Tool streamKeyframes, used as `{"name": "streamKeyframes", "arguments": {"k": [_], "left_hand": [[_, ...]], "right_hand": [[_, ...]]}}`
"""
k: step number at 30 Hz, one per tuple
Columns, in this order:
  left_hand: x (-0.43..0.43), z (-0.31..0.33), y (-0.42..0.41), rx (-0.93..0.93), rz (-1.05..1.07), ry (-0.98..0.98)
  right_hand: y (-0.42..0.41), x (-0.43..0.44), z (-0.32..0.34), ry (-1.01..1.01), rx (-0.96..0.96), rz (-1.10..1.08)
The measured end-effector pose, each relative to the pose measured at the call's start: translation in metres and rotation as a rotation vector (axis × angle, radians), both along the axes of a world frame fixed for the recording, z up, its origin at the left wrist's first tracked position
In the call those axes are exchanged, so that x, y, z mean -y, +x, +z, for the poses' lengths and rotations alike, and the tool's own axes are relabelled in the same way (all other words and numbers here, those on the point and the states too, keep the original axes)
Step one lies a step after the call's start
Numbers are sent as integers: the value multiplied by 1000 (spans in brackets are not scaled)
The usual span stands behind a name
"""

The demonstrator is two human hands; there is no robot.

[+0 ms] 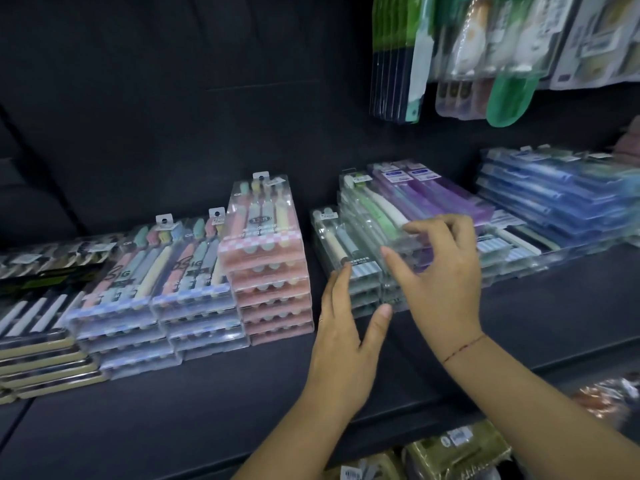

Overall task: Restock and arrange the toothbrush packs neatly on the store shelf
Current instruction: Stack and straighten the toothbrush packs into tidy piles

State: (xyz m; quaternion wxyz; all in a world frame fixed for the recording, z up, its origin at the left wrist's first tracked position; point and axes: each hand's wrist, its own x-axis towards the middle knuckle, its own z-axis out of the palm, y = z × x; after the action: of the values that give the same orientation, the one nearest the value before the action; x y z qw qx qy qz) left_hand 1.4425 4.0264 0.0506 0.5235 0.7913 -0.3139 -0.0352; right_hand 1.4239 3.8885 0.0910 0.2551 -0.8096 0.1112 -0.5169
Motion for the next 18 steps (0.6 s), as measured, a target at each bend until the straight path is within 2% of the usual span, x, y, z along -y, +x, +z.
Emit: {"name": "streamKeyframes", "arguments": {"k": [3, 5, 7, 9, 12, 18], "left_hand": [[0, 2, 0, -15, -16, 2], [-4, 4, -1, -33, -32, -2], [-9, 5, -3, -56, -41, 8], [-14, 3, -4, -78, -51, 38], [-20, 2, -3, -134, -71, 51], [-20, 5, 2, 14, -111, 99]], "right_hand": [[-2, -3, 3, 103, -17, -43], [-11, -11, 4, 249, 2, -63], [-26, -25, -2, 417, 2, -18], [-39, -42, -17, 526, -111, 80], [-43, -59, -40, 558, -346, 175], [-38, -65, -40, 583, -445, 222]]}}
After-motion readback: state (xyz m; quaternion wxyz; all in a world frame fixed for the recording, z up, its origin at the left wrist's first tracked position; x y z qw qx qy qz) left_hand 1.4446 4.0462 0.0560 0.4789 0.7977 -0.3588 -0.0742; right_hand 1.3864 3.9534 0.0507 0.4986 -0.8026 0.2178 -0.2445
